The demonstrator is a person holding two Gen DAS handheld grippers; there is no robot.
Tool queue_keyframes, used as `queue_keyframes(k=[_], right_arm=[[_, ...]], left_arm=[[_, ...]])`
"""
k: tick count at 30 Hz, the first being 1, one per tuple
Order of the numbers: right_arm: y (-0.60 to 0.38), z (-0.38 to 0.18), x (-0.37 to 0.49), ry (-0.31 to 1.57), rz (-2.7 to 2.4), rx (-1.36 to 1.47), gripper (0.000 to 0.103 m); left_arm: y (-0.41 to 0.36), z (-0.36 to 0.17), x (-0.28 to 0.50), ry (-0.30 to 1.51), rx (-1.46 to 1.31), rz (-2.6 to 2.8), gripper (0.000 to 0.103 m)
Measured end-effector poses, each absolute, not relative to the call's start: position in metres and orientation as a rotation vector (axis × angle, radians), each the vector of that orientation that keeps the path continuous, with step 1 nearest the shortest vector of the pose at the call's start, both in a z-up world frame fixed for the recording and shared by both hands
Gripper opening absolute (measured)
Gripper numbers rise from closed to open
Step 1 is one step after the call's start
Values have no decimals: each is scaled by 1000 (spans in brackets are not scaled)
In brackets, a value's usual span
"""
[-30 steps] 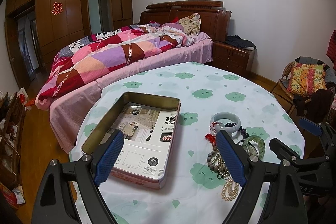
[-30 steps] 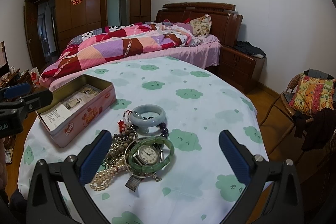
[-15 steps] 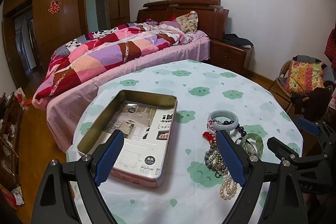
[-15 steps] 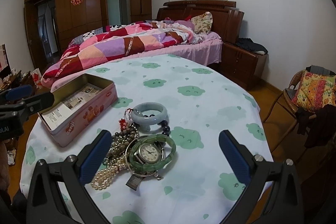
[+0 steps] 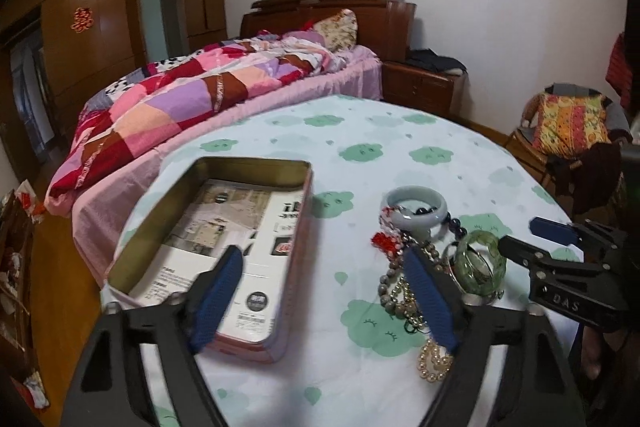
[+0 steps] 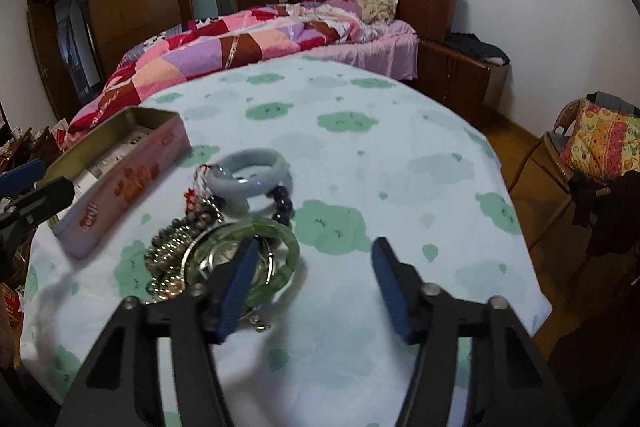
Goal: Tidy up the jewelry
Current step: 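Move left tool to the brown bead bracelet while right tool reaches the green jade bangle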
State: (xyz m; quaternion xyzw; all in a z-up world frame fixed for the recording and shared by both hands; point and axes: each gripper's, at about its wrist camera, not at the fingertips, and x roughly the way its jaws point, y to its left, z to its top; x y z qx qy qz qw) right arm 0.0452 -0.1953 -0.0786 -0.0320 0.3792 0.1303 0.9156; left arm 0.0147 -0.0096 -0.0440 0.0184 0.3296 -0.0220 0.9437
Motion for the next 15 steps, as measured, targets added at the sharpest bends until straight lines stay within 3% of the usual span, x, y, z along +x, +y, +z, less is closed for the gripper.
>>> queue_keyframes(k=[5, 12, 15], right_arm=[[-197, -83, 47, 820, 297, -52, 42], [-196, -86, 52, 848, 353, -37, 30], [-194, -88, 55, 863, 381, -29, 18]], left_arm=[[-21, -56, 24, 719, 60, -91, 61], [-34, -68, 33, 757, 95, -133, 59], [-37, -73, 36, 781, 101, -150, 54]])
